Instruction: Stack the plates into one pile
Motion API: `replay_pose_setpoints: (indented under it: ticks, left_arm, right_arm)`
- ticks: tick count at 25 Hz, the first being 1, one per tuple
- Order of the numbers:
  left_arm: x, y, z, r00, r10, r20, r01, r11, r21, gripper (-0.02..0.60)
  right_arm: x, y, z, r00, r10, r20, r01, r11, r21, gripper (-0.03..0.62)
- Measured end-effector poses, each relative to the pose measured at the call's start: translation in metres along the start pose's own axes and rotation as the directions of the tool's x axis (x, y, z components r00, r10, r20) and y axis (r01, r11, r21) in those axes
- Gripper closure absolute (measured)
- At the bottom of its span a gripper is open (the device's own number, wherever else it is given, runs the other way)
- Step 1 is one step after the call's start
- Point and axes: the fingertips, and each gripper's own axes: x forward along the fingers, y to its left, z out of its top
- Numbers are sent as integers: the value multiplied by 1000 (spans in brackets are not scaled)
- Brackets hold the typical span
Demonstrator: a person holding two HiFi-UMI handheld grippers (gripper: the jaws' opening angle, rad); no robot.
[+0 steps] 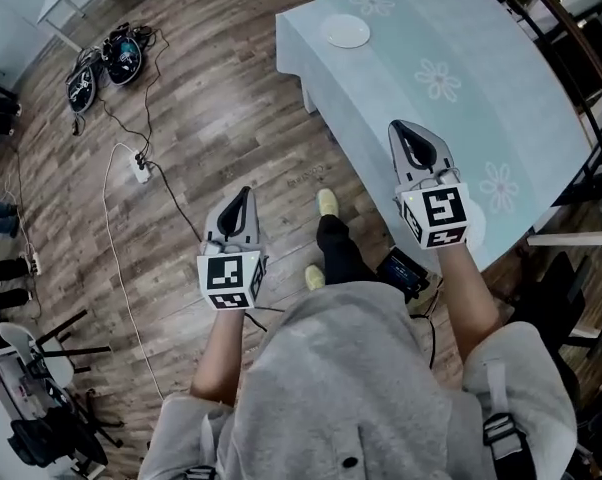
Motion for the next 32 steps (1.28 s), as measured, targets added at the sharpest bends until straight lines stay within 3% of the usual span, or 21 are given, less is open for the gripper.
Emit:
replay_pose_setpoints:
  ticks: [8,13,16,20,26,32]
  left_arm:
    - [89,44,12,998,15,-68,-15,1000,0,561]
    - [144,65,12,990,8,-140,-9,1000,-6,563]
    - [165,70,13,985,9,-174,-10,1000,-5,561]
    - [188,86,18,979,39,-202,-45,999,-23,563]
    - [225,92,21,971,61,-232,-73,996,-42,563]
    - [252,98,16,960,56,-273,-79,994,-72,561]
  right_arm:
    - [121,-43,-31,996,54,-73,-54,999,4,565]
    - [199,-64,-51,987,82,-136,-91,994,-63,563]
    - [234,-71,-67,972,123,-200,-145,984,-100,474]
    - [276,-83,-86,958,113,-264,-163,971,-177,474]
    - [322,-92,-129,923,112,-368,-229,929,-290,474]
    - [362,-89,-184,868,51,-494,-309,834,-457,474]
